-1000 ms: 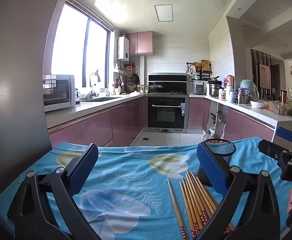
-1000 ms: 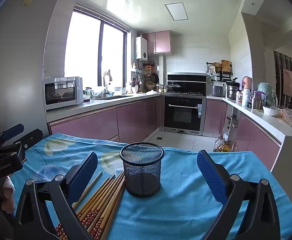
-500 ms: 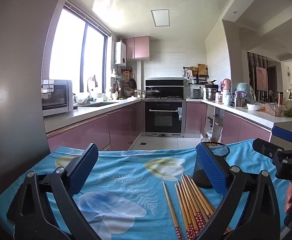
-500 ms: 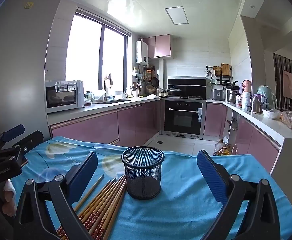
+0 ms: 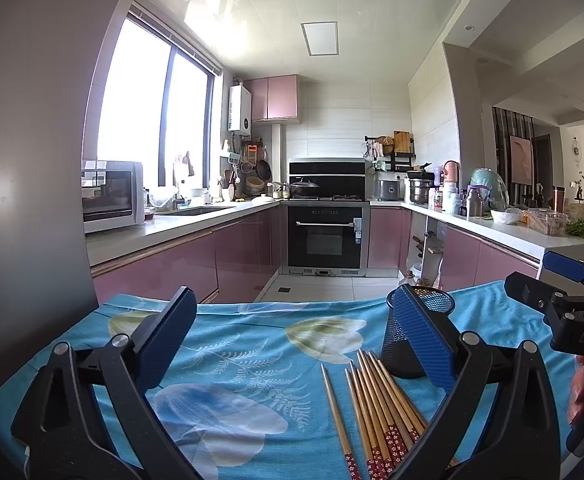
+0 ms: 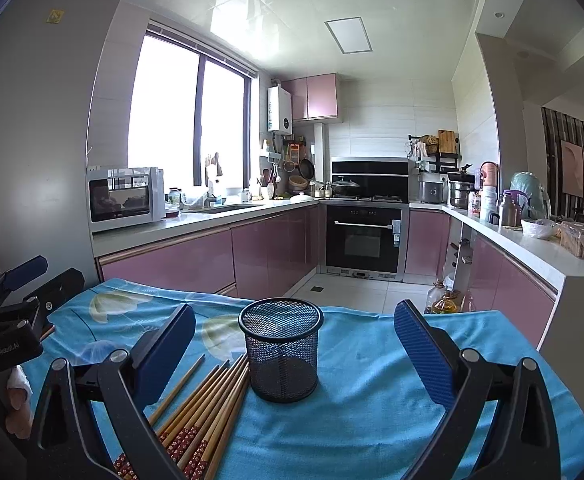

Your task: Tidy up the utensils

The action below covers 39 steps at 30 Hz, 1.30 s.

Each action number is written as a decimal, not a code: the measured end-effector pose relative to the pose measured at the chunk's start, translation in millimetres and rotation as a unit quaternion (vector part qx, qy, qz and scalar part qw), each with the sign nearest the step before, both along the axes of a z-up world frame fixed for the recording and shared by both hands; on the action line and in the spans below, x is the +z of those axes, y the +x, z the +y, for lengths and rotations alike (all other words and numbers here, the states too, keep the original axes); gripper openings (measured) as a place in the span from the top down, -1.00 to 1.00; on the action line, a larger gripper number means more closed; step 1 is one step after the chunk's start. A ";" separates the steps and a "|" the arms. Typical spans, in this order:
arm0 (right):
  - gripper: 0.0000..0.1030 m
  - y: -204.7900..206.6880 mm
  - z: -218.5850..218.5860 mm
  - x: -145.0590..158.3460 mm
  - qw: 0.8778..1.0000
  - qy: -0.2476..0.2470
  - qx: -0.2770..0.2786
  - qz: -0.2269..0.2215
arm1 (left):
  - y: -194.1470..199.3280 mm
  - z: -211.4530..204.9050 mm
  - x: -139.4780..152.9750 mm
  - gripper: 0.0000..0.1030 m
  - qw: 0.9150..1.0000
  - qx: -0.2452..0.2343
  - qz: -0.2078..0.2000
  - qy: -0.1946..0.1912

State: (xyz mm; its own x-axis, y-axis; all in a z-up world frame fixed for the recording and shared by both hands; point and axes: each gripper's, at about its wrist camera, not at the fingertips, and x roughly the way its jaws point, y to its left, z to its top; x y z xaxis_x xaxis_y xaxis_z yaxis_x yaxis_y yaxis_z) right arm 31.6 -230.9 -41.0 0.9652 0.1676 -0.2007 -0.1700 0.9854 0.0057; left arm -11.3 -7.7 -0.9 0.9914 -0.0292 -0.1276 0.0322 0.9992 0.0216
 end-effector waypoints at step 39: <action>-0.87 -1.4 -2.7 2.7 1.000 0.005 0.001 -0.004 | -1.4 -2.9 1.3 -0.89 1.000 0.000 -0.003 -0.002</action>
